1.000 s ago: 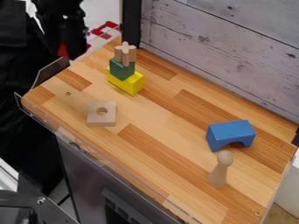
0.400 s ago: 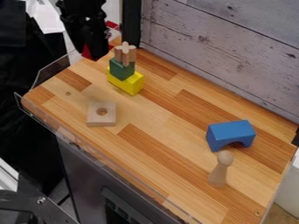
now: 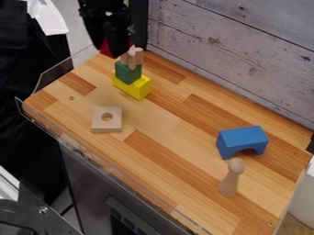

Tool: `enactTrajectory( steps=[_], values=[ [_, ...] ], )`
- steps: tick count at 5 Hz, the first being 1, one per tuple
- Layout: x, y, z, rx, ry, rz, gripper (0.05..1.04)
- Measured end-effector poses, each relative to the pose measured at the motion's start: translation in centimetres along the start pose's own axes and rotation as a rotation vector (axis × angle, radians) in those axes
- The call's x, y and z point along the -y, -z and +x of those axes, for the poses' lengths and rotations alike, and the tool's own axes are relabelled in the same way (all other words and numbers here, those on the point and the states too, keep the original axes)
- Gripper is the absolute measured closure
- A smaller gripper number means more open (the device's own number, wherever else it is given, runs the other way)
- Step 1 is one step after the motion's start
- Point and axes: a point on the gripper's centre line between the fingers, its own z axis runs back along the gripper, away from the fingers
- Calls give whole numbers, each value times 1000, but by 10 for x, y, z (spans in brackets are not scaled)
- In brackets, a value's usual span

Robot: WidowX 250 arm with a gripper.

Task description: Put the red triangle on top of the plus

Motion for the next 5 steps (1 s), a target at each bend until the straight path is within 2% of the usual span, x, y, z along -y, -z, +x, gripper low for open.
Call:
enactTrajectory(
  steps=[1,2,5],
  values=[
    [5,10,9,-40,4,13,533],
    [7,16,18,-57,2,16,533],
    [-1,10,30,-24,-24,13,533]
  ],
)
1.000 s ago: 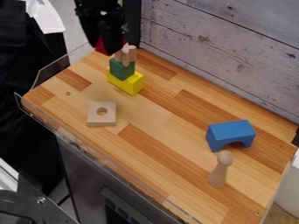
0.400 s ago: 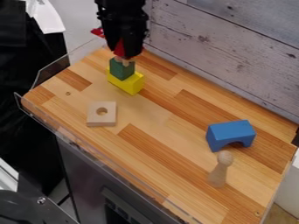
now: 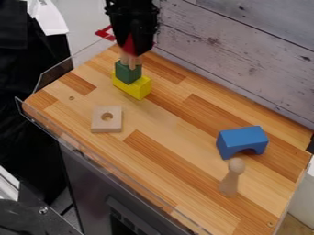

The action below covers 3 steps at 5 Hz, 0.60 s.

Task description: Put the red triangle on top of the plus

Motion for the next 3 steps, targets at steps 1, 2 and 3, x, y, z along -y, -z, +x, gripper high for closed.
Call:
enactTrajectory(
  steps=[1,2,3],
  values=[
    [-1,-1,1,0,0,3,533],
    [-4,7,-1,-24,-10,-6,533],
    [-7,10,-5,-41,-36,-21,468]
  ],
)
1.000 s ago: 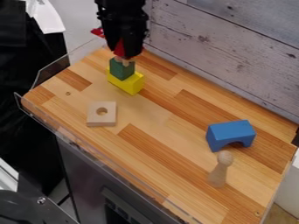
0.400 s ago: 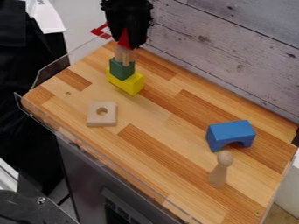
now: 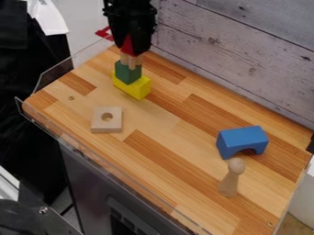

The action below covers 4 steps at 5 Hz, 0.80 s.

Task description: Put the red triangle on top of the plus

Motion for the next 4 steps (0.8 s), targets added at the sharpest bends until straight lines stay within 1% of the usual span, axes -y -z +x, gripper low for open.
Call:
enactTrajectory(
  steps=[1,2,3,4],
  values=[
    [-4,1,-1,-8,-29,-18,163],
    [-4,3,-3,-2,-41,-31,79],
    [2,-7,-11,26,-40,-19,83],
    [18,-31,-34,53,-7,28,83]
  ],
)
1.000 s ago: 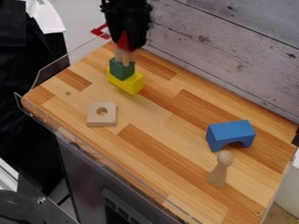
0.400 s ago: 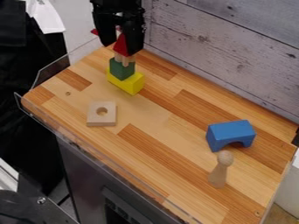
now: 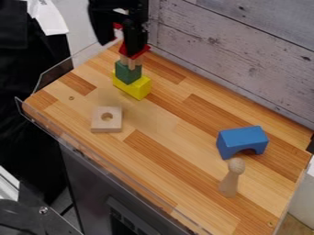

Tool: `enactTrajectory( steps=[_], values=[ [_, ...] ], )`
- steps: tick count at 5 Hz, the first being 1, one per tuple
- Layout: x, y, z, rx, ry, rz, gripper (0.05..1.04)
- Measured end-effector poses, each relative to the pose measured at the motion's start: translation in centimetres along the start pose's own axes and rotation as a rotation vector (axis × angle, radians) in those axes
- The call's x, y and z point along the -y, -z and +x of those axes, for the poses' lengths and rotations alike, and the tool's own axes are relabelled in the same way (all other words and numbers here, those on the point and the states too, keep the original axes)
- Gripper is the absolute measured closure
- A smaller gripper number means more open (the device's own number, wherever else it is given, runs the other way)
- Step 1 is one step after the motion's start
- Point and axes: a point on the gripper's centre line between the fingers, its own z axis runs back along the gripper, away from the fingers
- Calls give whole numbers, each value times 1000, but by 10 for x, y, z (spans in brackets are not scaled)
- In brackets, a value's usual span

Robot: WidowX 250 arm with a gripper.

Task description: Put the red triangle on top of the plus

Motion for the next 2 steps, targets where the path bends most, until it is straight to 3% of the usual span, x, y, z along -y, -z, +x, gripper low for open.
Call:
enactTrajectory(
  steps=[1,2],
  values=[
    [24,-22,-27,1,48,39,83],
    [35,-13,-46,-52,50,39,83]
  ],
)
